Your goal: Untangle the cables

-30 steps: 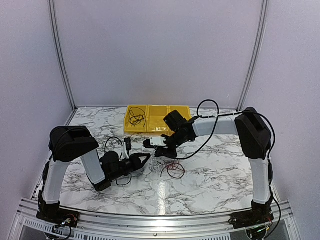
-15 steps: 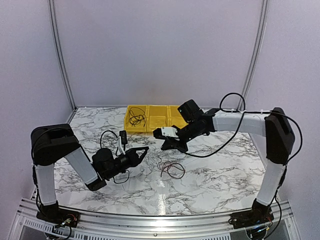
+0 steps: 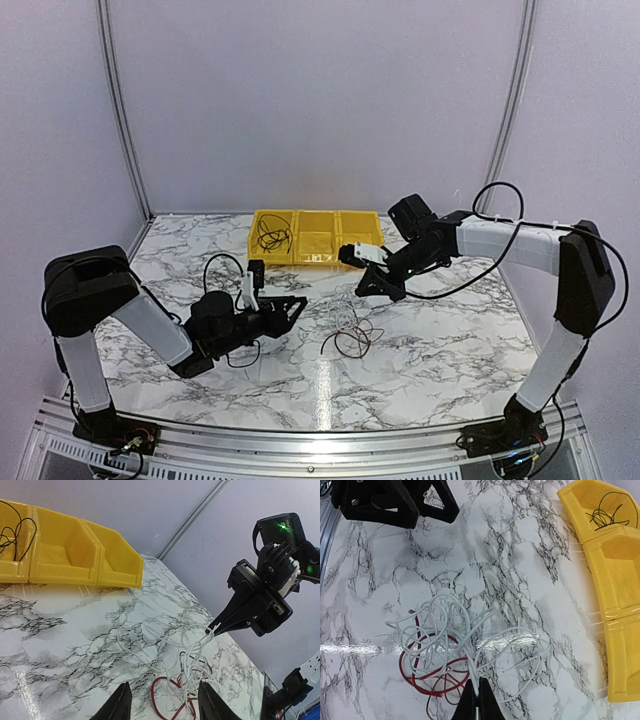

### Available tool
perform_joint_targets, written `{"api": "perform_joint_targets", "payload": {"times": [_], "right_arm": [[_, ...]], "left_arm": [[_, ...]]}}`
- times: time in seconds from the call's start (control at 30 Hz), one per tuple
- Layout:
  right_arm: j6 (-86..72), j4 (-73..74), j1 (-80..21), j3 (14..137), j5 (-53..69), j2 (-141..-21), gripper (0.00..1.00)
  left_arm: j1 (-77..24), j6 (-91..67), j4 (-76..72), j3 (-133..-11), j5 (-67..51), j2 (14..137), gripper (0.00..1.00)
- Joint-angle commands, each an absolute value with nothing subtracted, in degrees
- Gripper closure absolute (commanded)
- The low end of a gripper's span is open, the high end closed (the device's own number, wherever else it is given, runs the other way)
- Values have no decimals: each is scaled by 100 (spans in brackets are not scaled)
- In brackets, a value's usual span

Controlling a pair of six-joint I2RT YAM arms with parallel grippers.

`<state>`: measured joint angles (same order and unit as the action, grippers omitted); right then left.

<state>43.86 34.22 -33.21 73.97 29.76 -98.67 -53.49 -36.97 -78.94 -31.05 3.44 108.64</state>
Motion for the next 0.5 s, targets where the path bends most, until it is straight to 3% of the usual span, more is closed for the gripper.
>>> {"api": "perform_joint_targets", "payload": {"times": [0.0, 0.17, 0.47], "right_arm": [[4005, 3357, -3321, 7210, 3289, -9844, 100], [3917, 3194, -3313, 7043, 3323, -9701, 100], [3812, 3154, -3313, 6951, 3658, -9519, 100]], "left_arm": [[-5581, -3150, -6980, -3558, 349, 10655, 49], [-5826, -2767, -6098, -4261, 530, 10894, 44], [-5933, -2478, -4901, -5294, 1044, 11428, 53]]}}
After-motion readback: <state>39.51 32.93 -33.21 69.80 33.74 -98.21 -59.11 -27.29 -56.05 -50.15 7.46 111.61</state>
